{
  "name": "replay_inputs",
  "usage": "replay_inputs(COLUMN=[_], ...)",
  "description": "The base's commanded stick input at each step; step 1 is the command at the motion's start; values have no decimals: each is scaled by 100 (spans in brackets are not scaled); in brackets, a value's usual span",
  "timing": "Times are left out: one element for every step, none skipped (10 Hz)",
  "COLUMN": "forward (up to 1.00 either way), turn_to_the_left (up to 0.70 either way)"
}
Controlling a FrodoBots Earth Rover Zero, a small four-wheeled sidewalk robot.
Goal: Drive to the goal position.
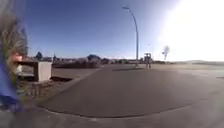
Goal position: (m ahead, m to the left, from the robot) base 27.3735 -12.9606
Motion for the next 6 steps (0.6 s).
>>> replay_inputs(forward=[70,70,70,70,70,70], turn_to_the_left=[0,0,0,0,0,0])
